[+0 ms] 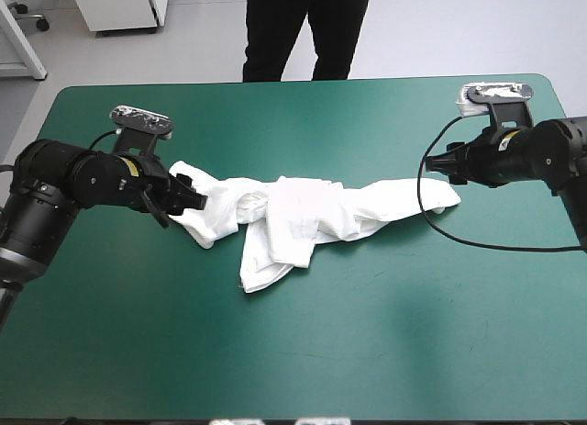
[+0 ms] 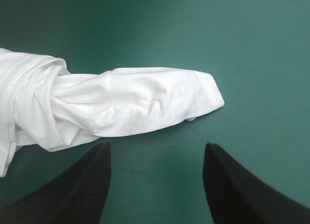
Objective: Fold the cloth
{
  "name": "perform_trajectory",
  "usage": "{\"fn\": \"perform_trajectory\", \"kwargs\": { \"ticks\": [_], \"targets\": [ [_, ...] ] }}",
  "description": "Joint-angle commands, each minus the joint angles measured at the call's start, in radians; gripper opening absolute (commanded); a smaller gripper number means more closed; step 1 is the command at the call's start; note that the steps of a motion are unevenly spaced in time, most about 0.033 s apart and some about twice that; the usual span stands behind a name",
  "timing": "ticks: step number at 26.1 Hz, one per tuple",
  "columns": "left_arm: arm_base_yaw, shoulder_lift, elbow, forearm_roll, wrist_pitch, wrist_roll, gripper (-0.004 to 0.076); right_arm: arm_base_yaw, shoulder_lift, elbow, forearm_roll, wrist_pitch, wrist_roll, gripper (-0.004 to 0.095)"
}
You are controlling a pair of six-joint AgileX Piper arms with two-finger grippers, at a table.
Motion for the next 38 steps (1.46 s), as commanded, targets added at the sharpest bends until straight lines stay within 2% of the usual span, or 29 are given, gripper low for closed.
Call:
{"fn": "perform_trajectory", "kwargs": {
  "ticks": [1,5,10,18,30,33,36,37,38],
  "targets": [
    [-0.02,0.004,-0.028,-0.099,-0.013,0.029,0.044,-0.006,-0.03,-0.032,-0.034,-0.037,0.021,0.0536],
    [-0.108,0.062,-0.028,-0.043,0.018,0.03,0.044,-0.006,-0.03,-0.032,-0.064,-0.039,0.024,0.0536],
    [-0.233,0.154,-0.028,0.045,-0.002,-0.012,0.044,-0.006,-0.03,-0.032,-0.079,-0.037,0.028,0.0536],
    [-0.313,0.278,0.001,0.06,0.011,-0.025,0.044,-0.006,-0.03,-0.032,-0.094,-0.035,0.028,0.0536],
    [-0.361,0.282,0.256,0.014,-0.14,-0.054,0.044,-0.006,-0.03,-0.032,-0.126,-0.033,0.051,0.053],
    [-0.361,0.294,0.326,0.006,-0.248,-0.05,0.044,-0.006,-0.03,-0.032,-0.122,-0.033,0.054,0.047],
    [-0.361,0.333,0.328,0.025,-0.289,-0.033,0.044,-0.006,-0.03,-0.032,-0.117,-0.033,0.056,0.0439],
    [-0.361,0.363,0.328,0.029,-0.297,-0.025,0.0428,-0.006,-0.03,-0.032,-0.117,-0.033,0.063,0.0439],
    [-0.361,0.388,0.328,0.029,-0.294,-0.031,0.0383,-0.006,-0.028,-0.032,-0.117,-0.033,0.063,0.0439]
  ]
}}
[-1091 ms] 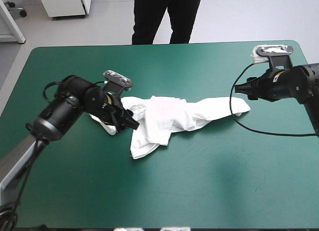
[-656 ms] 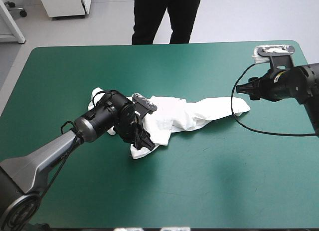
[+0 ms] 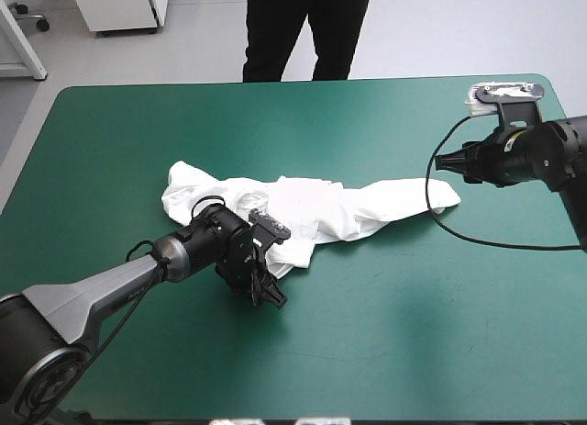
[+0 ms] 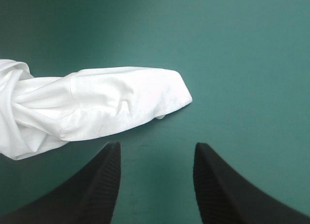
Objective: Fold the cloth
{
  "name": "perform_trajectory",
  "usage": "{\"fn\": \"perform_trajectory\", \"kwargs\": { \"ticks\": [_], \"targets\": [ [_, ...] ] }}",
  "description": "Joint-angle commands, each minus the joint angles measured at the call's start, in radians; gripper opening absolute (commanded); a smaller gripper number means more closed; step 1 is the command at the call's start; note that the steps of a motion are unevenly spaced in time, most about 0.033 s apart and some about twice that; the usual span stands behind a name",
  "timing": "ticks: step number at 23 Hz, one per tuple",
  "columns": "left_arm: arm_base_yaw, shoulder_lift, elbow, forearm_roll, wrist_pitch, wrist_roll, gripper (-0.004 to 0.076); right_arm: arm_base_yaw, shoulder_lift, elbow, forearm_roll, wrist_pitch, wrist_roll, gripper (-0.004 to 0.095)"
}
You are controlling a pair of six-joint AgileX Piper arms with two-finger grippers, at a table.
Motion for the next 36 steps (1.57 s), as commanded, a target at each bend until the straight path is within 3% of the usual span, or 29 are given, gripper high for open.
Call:
{"fn": "perform_trajectory", "kwargs": {
  "ticks": [1,3,11,14,19,25,31,33,36],
  "targets": [
    [-0.003,0.038,-0.012,0.011,-0.051,-0.006,0.0275,-0.006,-0.028,-0.032,-0.006,-0.04,0.002,0.0439],
    [-0.003,0.054,-0.012,0.011,-0.055,-0.006,0.0,-0.006,-0.027,-0.031,-0.006,-0.037,0.002,0.0439],
    [-0.003,0.054,-0.012,0.008,-0.038,-0.006,-0.0009,-0.031,0.139,-0.036,-0.01,-0.001,0.039,0.0468],
    [-0.003,0.054,-0.012,0.01,-0.02,-0.006,-0.0009,-0.061,0.225,-0.047,0.01,0.001,0.039,0.0555],
    [-0.003,0.054,-0.012,0.01,-0.017,-0.006,-0.0009,-0.09,0.315,-0.047,0.152,-0.027,-0.015,0.0659],
    [-0.003,0.054,-0.012,0.01,-0.017,0.0,-0.0009,-0.096,0.441,-0.047,0.055,-0.122,0.002,0.0658],
    [-0.003,0.054,-0.012,0.008,-0.007,-0.006,-0.0009,-0.098,0.558,-0.047,0.041,-0.198,0.018,0.0658],
    [-0.003,0.054,-0.012,0.008,0.004,-0.006,-0.0009,-0.098,0.592,-0.061,0.05,-0.205,0.018,0.0623],
    [-0.003,0.054,-0.012,0.008,0.004,-0.006,-0.0009,-0.098,0.631,-0.083,0.081,-0.199,0.016,0.0495]
  ]
}}
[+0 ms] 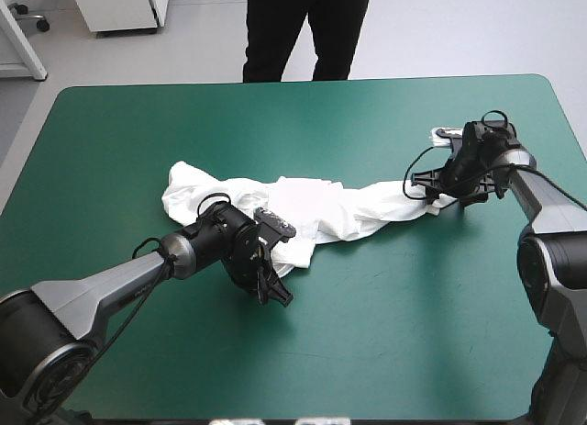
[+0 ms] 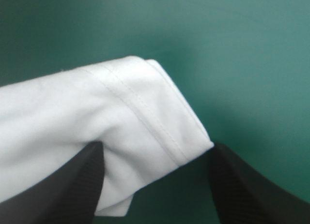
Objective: Fold the cloth
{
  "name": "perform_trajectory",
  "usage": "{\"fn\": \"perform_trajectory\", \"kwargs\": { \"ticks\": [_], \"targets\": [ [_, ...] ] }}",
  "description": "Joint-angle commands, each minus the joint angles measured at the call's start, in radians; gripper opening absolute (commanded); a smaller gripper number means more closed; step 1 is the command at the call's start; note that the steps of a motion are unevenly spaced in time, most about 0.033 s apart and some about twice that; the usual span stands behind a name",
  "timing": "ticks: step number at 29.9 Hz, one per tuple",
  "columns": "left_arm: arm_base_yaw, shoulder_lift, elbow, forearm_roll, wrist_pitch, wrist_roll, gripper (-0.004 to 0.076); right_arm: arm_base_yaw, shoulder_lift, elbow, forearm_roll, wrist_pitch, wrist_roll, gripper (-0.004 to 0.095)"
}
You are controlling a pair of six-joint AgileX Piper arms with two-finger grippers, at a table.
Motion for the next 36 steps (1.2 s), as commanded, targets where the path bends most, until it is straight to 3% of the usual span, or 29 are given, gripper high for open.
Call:
{"fn": "perform_trajectory", "kwargs": {
  "ticks": [1,5,6,13,22,28,36],
  "targets": [
    [0.0,0.016,0.011,0.029,-0.01,-0.006,-0.0009,-0.01,-0.002,-0.033,0.036,-0.033,-0.008,0.0425],
    [0.0,0.016,0.011,0.029,-0.012,-0.014,-0.0009,-0.01,0.002,-0.035,0.064,-0.028,-0.048,0.002],
    [0.0,0.014,0.011,0.029,-0.012,-0.014,-0.0009,-0.01,0.0,-0.035,0.064,-0.021,-0.05,-0.0011],
    [0.002,-0.045,-0.075,0.153,0.024,-0.112,-0.0009,-0.008,-0.066,-0.113,0.067,0.06,-0.051,-0.0017],
    [0.002,-0.205,-0.336,0.428,0.11,-0.21,-0.0009,-0.007,-0.331,-0.199,0.07,0.115,-0.088,-0.0017],
    [0.002,-0.268,-0.616,0.551,0.189,-0.212,-0.0009,-0.007,-0.514,-0.252,0.159,0.115,-0.171,-0.0017],
    [0.002,-0.277,-1.024,0.581,0.182,-0.129,-0.0009,-0.007,-0.666,-0.417,0.234,0.097,-0.222,-0.0017]
  ]
}}
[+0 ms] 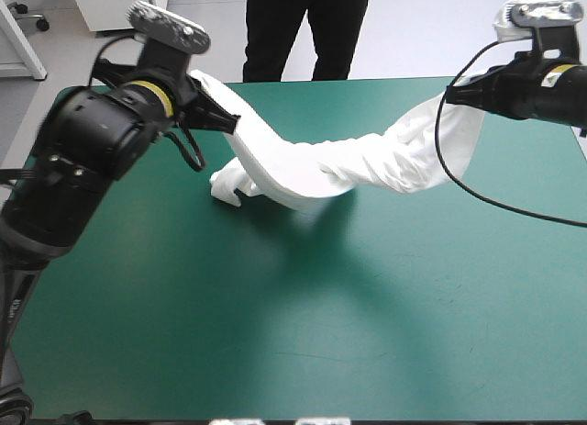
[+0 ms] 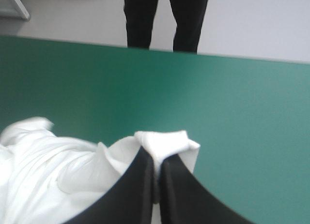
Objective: Fold the cloth
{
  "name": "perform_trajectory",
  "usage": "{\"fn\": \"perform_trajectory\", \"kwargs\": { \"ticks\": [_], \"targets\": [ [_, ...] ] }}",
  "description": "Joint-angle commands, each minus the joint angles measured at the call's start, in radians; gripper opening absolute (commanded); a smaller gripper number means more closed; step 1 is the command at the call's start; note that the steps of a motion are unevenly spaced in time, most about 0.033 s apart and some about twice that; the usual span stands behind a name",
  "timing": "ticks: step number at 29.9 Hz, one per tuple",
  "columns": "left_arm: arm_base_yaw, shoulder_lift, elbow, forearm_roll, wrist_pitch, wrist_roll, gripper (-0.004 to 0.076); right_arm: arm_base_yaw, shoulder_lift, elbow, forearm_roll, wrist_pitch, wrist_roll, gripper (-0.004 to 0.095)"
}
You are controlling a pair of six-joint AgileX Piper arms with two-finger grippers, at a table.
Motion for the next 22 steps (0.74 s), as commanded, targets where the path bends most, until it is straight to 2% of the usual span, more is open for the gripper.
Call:
{"fn": "perform_trajectory", "kwargs": {
  "ticks": [1,9,14,20,22],
  "targets": [
    [-0.001,-0.043,-0.186,0.046,-0.067,0.024,-0.0009,-0.001,-0.076,-0.12,0.029,-0.063,-0.024,-0.0017],
    [-0.001,-0.048,-0.49,0.033,-0.17,0.065,-0.0009,-0.001,-0.09,-0.421,0.097,-0.102,-0.048,-0.0017],
    [-0.001,-0.052,-0.61,0.015,-0.271,0.072,-0.0009,-0.001,-0.09,-0.58,0.1,-0.137,-0.048,-0.0017],
    [-0.001,-0.052,-0.705,-0.158,-0.421,0.157,-0.0009,-0.001,-0.09,-0.704,0.1,-0.169,-0.048,-0.0017],
    [-0.001,-0.052,-0.728,-0.196,-0.433,0.181,-0.0009,-0.001,-0.09,-0.721,0.1,-0.176,-0.048,-0.0017]
  ]
}}
